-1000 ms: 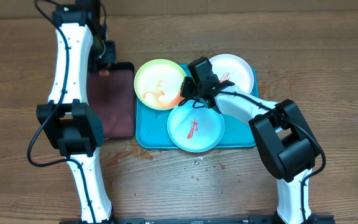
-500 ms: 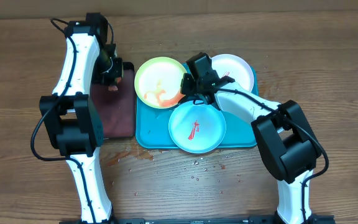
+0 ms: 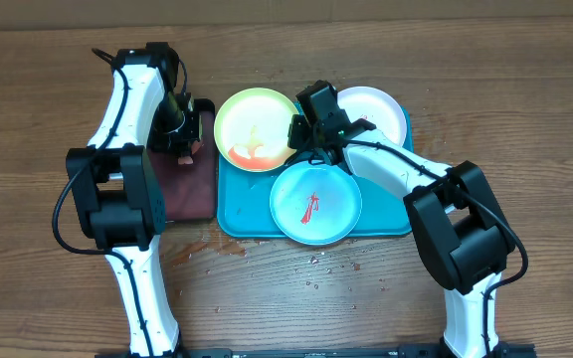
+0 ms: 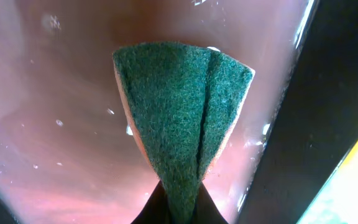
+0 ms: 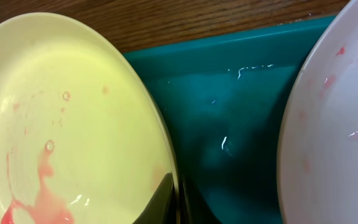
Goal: Clean dirty plates on tray and stack at the side
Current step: 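Dip the sponge into the black tray water and release it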
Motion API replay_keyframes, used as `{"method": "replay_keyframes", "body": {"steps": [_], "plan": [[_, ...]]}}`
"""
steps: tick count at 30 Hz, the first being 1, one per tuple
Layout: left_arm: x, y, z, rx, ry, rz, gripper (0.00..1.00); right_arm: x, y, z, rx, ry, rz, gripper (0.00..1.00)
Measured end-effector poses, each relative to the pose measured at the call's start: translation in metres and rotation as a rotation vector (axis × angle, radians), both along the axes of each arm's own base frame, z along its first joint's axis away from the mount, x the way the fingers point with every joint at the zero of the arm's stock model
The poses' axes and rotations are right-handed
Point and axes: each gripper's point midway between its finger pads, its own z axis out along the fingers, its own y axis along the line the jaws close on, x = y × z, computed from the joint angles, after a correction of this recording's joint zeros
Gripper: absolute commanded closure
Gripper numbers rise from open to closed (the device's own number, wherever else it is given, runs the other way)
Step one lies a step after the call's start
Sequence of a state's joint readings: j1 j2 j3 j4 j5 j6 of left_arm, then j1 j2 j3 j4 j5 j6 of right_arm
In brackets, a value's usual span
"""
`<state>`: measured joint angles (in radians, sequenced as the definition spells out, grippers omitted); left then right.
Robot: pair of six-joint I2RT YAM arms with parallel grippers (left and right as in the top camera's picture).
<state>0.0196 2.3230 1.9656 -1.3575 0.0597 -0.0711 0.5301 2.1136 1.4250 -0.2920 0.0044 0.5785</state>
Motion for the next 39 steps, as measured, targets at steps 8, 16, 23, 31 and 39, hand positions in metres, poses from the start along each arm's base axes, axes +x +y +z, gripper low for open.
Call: {"method": "replay_keyframes", "body": {"steps": [8,16,23,31,39], "plan": [[-0.001,0.001,0.001,0.003,0.000,-0.004,0.10,0.000,0.000,0.003,0.000,-0.005,0.002,0.96],[0.006,0.001,0.068,0.010,-0.167,-0.021,0.00,-0.001,0.000,0.025,0.013,-0.029,0.005,0.96],[-0.008,0.001,0.179,0.017,-0.443,-0.029,0.00,-0.011,-0.013,0.057,-0.039,-0.054,0.017,0.96],[-0.047,-0.012,0.266,-0.034,-0.669,-0.111,0.00,-0.026,-0.049,0.090,-0.184,-0.081,-0.025,0.96],[-0.100,-0.021,0.322,-0.057,-0.820,-0.173,0.00,-0.031,-0.078,0.109,-0.312,-0.122,-0.078,0.96]]}}
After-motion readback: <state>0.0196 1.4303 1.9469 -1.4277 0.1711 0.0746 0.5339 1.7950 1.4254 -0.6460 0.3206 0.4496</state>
